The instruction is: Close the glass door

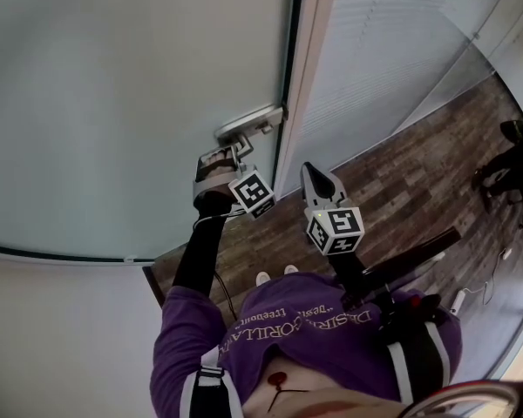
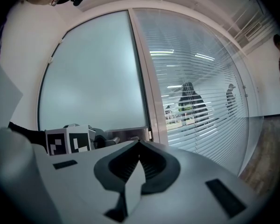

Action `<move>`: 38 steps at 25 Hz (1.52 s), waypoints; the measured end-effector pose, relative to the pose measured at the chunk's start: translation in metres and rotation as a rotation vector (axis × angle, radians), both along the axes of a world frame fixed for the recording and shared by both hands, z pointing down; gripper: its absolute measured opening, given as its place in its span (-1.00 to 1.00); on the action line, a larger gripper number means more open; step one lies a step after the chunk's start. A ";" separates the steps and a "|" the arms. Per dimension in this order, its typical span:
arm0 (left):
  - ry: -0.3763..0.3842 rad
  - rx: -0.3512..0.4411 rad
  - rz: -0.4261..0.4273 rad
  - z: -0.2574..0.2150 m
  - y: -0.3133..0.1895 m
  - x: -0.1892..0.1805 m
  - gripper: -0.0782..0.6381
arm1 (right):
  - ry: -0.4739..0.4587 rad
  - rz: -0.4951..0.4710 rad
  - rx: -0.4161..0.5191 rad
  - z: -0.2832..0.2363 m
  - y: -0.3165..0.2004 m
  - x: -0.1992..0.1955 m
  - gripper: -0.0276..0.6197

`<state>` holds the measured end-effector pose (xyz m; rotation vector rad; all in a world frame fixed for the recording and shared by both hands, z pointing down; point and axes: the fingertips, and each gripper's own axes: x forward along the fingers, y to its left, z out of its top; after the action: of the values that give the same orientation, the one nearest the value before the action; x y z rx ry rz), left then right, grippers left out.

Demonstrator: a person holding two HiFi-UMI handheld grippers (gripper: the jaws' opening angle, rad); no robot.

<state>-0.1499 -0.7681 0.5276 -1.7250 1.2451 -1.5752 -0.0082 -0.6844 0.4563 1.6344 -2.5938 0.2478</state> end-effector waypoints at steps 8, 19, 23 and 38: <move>-0.028 -0.015 0.022 0.001 -0.003 -0.002 -0.76 | -0.008 0.003 -0.003 0.000 0.004 0.003 -0.95; 0.094 0.097 0.025 -0.013 0.012 -0.013 -0.40 | -0.012 0.002 -0.013 0.004 0.004 0.006 -0.95; 0.083 0.145 -0.021 -0.017 0.027 -0.029 -0.40 | -0.015 -0.006 -0.014 0.004 0.005 0.006 -0.95; 1.104 0.268 -0.294 -0.021 0.135 -0.002 -0.59 | -0.021 -0.056 0.001 0.002 0.011 0.000 -0.95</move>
<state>-0.1516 -0.6329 0.5063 -2.3517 2.1440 -0.4099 -0.0085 -0.6734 0.4582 1.5648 -2.6518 0.2617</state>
